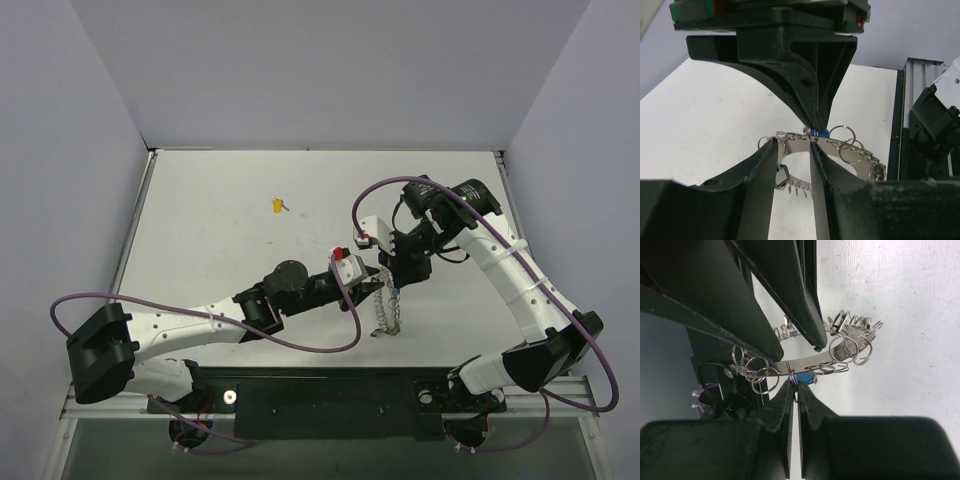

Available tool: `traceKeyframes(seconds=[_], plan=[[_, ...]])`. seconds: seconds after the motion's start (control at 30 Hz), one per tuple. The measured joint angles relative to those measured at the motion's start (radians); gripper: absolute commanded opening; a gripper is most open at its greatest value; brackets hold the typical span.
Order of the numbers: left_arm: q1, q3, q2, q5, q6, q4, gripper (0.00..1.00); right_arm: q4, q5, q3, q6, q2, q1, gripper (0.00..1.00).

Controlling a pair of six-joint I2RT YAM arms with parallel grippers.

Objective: Put the keys on the keyring

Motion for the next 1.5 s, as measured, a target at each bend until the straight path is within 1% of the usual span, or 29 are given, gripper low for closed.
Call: traceKeyframes(seconds=[0.13, 0.37, 0.63, 0.7, 0.87, 0.93, 1.5], plan=[[0.000, 0.000, 0.025, 0.019, -0.012, 0.057, 0.38, 0.000, -0.001, 0.000, -0.002, 0.000, 0.000, 0.00], [-0.001, 0.000, 0.050, 0.063, -0.034, 0.097, 0.34, -0.001, -0.004, 0.001, -0.002, 0.000, 0.000, 0.00], [-0.001, 0.017, 0.076, 0.084, -0.061, 0.108, 0.30, -0.002, -0.005, 0.002, -0.002, 0.000, 0.000, 0.00], [-0.001, 0.020, 0.081, 0.089, -0.065, 0.108, 0.26, -0.002, -0.007, 0.002, -0.003, 0.000, 0.000, 0.00], [-0.001, 0.028, 0.087, 0.097, -0.069, 0.106, 0.25, -0.006, -0.010, 0.002, -0.003, 0.000, 0.000, 0.00], [-0.001, 0.029, 0.087, 0.101, -0.070, 0.104, 0.23, -0.009, -0.011, 0.002, -0.002, 0.000, 0.000, 0.00], [-0.001, 0.070, 0.088, 0.114, -0.036, 0.021, 0.25, -0.015, -0.012, 0.002, -0.003, 0.000, -0.001, 0.00]])
